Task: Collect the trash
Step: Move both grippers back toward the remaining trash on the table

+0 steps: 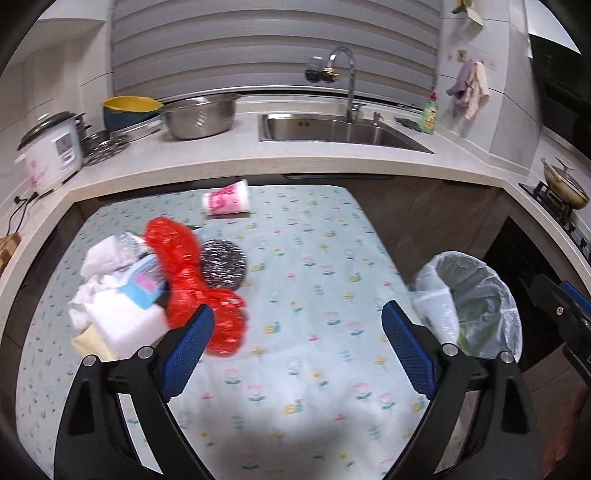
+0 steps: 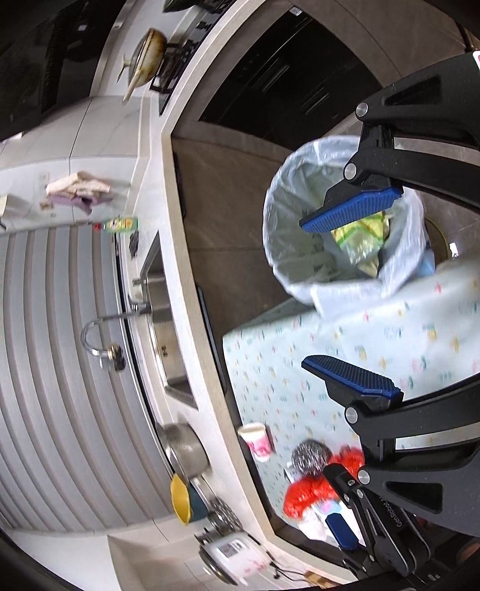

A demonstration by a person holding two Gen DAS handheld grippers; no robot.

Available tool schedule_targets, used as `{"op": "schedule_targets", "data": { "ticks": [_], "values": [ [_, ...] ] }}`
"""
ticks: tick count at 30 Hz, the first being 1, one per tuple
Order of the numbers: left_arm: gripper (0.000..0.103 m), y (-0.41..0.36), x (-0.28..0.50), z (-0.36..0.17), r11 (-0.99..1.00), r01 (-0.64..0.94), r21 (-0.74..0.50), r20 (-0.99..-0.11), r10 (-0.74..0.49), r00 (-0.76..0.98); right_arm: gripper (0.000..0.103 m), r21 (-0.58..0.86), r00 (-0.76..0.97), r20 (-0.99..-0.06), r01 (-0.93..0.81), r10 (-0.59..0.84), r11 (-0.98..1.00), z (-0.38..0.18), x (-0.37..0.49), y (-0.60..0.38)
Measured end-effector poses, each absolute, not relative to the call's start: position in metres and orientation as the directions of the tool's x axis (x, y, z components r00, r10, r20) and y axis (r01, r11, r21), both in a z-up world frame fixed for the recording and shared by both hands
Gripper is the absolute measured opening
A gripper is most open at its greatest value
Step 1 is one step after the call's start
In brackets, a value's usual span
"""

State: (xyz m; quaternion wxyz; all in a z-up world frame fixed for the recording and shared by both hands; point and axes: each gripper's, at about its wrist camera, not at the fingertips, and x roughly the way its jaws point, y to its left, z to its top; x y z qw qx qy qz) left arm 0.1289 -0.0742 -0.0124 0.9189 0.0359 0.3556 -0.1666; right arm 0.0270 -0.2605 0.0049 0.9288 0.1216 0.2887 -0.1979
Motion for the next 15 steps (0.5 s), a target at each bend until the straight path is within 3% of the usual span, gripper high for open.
{"op": "schedule_targets", "data": {
  "ticks": [15],
  "values": [
    [0.090,0.080,0.155,-0.028,0.991,0.097,-0.092,-0.706,-0.134,0.696,0.068,0.112,0.778,-0.612,0.264,-0.143,0.958,-0.004,0.074,-0.148]
  ]
}}
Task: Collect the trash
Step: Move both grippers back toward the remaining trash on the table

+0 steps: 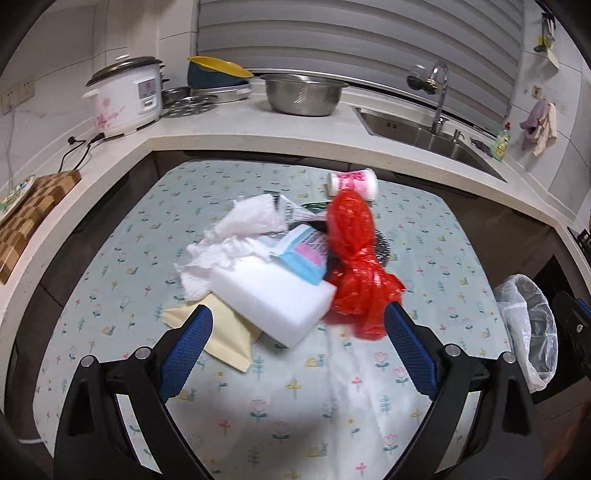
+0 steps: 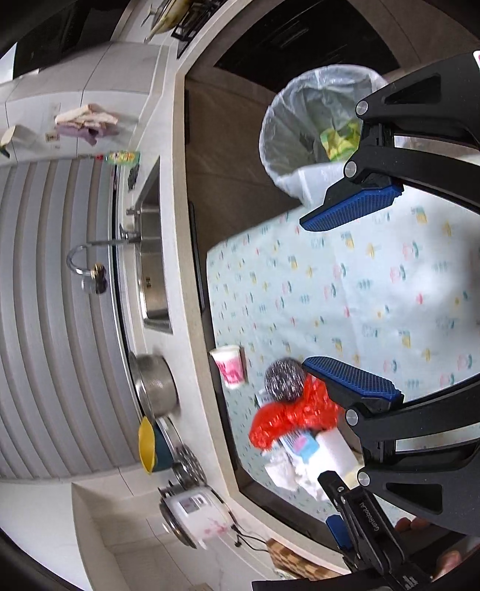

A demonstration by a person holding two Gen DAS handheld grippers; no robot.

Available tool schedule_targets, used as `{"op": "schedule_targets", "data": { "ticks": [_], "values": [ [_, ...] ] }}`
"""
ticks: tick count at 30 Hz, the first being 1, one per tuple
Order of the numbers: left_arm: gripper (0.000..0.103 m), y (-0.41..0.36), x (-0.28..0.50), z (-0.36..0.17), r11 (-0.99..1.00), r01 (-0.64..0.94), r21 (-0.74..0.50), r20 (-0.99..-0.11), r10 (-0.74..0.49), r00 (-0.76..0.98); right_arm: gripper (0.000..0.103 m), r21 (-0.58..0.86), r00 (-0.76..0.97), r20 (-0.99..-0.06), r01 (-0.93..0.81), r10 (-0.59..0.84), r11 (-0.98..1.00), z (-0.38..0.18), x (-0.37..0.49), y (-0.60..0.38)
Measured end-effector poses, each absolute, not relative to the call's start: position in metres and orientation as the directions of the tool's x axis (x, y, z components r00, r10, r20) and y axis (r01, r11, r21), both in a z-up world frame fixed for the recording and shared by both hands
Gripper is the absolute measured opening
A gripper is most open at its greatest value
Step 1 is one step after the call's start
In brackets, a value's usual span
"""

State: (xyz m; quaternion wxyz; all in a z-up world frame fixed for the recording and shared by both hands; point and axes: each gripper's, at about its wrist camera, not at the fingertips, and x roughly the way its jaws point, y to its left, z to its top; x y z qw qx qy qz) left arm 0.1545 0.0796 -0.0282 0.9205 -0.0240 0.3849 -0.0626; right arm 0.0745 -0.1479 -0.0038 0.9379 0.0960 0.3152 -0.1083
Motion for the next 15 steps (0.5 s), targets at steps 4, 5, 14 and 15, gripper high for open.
{"op": "schedule_targets", "data": {
  "ticks": [4,5,14,15],
  "values": [
    [0.090,0.115,0.160,-0.032,0.995,0.040,-0.096,-0.710,-0.097,0.698,0.068,0.112,0.771,-0.628,0.217,-0.100,0.970,-0.011,0.090,-0.119],
    [0.090,0.123,0.162,-0.033,0.995,0.029,-0.098,-0.711,-0.090,0.697,0.068,0.111,0.770,-0.632,0.206,-0.091,0.972,-0.013,0.094,-0.113],
    [0.094,0.163,0.172,-0.043,0.995,-0.017,-0.102,-0.724,-0.062,0.687,0.068,0.110,0.746,-0.664,0.151,-0.040,0.982,-0.028,0.136,-0.073],
    [0.094,0.167,0.174,-0.044,0.994,-0.019,-0.104,-0.723,-0.062,0.688,0.068,0.113,0.744,-0.667,0.149,-0.036,0.982,-0.030,0.140,-0.071]
  ]
}}
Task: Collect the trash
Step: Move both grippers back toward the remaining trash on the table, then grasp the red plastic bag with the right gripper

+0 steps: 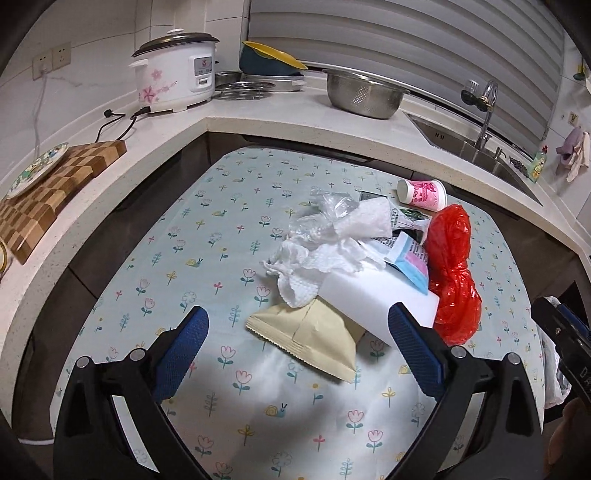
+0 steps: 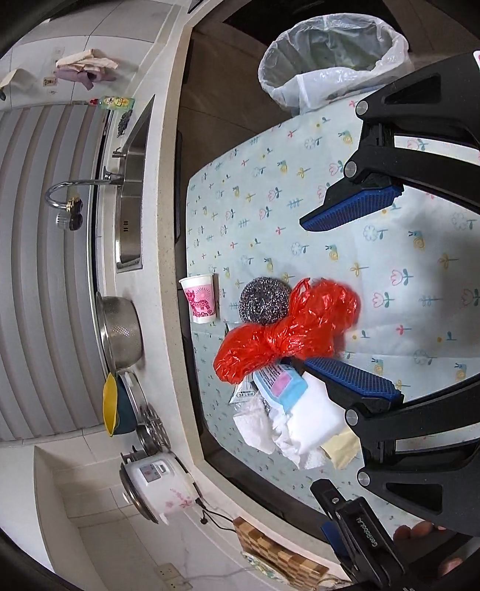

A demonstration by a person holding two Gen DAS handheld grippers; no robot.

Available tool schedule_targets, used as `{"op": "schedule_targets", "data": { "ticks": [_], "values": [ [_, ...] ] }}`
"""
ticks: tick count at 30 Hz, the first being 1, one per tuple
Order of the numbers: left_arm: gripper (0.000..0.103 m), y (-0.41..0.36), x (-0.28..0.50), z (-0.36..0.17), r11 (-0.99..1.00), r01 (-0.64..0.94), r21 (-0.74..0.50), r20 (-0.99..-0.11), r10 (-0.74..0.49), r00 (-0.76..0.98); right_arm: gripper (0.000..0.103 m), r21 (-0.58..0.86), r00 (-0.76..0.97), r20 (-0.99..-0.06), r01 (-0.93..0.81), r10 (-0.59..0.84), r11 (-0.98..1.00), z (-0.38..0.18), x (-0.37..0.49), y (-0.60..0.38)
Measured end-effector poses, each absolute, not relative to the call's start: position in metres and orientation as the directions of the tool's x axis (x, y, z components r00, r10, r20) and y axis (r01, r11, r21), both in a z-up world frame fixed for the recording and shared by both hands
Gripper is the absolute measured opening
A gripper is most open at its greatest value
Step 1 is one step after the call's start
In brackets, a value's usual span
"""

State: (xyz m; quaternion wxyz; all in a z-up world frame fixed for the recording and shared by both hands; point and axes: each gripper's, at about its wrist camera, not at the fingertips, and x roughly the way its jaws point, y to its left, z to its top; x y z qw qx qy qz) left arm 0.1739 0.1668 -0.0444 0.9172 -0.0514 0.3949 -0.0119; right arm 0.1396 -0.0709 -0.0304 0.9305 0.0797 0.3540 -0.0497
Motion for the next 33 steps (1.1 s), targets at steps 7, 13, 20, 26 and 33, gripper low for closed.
{"op": "schedule_targets", "data": {
  "ticks": [7,13,20,26,33],
  "values": [
    [0.094,0.184,0.193,-0.057,0.992,-0.031,-0.122,-0.743,-0.070,0.665,0.068,0.117,0.725,-0.688,0.145,-0.026,0.982,-0.049,0.177,-0.057],
    [0.094,0.188,0.209,-0.066,0.991,-0.028,-0.132,-0.753,-0.082,0.653,0.068,0.105,0.702,-0.712,0.139,-0.023,0.985,-0.066,0.205,-0.049],
    [0.094,0.185,0.221,-0.072,0.989,-0.012,-0.145,-0.755,-0.103,0.648,0.067,0.104,0.683,-0.730,0.122,-0.007,0.987,-0.080,0.226,-0.043],
    [0.094,0.177,0.222,-0.075,0.988,0.007,-0.156,-0.758,-0.124,0.640,0.034,0.116,0.670,-0.743,0.107,0.015,0.987,-0.088,0.227,-0.044],
    [0.094,0.159,0.212,-0.071,0.984,0.039,-0.176,-0.756,-0.160,0.634,0.030,0.140,0.705,-0.709,0.158,-0.012,0.977,-0.070,0.204,-0.066]
  ]
}}
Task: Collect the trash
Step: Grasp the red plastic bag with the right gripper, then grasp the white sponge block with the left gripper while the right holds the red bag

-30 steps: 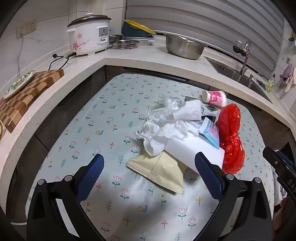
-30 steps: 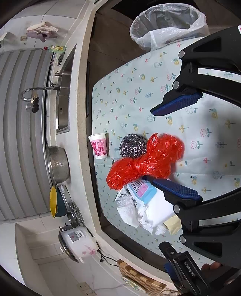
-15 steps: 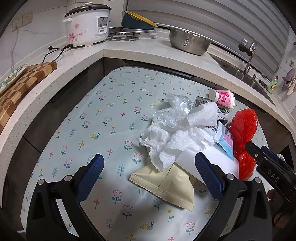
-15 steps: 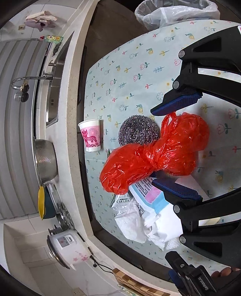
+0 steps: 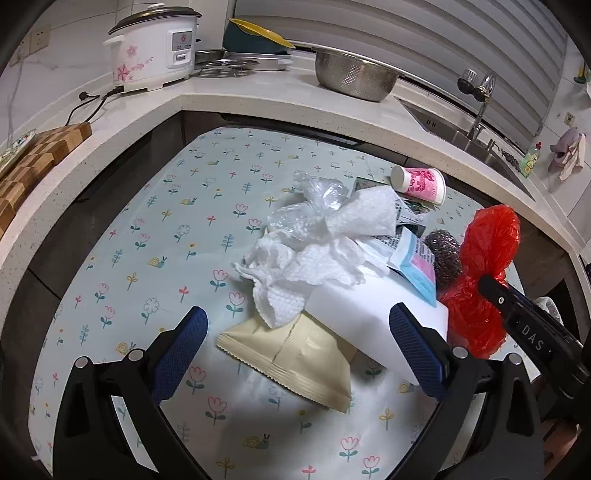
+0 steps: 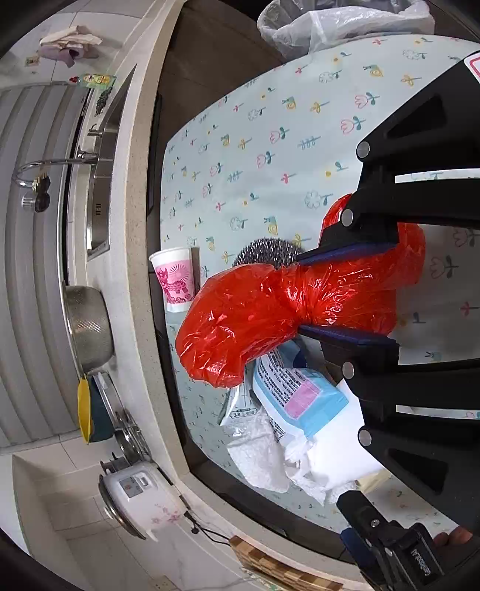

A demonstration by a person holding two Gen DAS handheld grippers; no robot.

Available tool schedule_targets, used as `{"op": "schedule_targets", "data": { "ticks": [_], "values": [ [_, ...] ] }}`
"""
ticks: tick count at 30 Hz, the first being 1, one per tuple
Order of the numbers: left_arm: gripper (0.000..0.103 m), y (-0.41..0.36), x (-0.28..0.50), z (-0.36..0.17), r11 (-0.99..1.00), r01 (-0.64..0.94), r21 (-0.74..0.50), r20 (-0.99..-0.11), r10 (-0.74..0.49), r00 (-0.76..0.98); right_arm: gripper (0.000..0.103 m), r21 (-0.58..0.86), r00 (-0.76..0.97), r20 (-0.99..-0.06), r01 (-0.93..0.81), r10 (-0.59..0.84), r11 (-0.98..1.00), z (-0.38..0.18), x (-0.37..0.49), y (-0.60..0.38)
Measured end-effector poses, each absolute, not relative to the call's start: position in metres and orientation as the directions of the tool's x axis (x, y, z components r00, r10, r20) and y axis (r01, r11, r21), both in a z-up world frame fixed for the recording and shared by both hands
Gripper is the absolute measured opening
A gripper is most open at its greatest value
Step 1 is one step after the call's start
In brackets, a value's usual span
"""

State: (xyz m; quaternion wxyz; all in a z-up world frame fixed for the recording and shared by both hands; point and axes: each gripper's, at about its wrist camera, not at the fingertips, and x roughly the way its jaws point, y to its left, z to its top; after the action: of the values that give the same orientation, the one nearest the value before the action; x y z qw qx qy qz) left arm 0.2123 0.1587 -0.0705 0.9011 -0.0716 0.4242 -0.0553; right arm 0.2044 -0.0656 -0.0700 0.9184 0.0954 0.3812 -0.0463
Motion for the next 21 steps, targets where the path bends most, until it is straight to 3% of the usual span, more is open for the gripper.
{"op": "schedule_targets", "data": {
  "ticks": [7,17,19,21],
  "values": [
    [0.094,0.130,0.204,-0.075,0.964,0.038,-0.264,-0.779,-0.237,0.581,0.030,0.153,0.728,-0.684,0.202,-0.044,0.967,-0.053,0.181,-0.093],
    [0.093,0.112,0.219,-0.095,0.914,-0.114,-0.389,-0.818,-0.285,0.500,0.031,0.146,0.726,-0.684,0.224,-0.065,0.964,-0.051,0.162,-0.121],
    [0.085,0.111,0.222,-0.095,0.908,-0.127,-0.399,-0.815,-0.288,0.502,0.031,0.144,0.725,-0.685,0.223,-0.066,0.964,-0.052,0.160,-0.125],
    [0.064,0.108,0.223,-0.096,0.907,-0.122,-0.403,-0.815,-0.295,0.499,0.031,0.142,0.725,-0.686,0.222,-0.066,0.965,-0.053,0.159,-0.126]
  ]
}}
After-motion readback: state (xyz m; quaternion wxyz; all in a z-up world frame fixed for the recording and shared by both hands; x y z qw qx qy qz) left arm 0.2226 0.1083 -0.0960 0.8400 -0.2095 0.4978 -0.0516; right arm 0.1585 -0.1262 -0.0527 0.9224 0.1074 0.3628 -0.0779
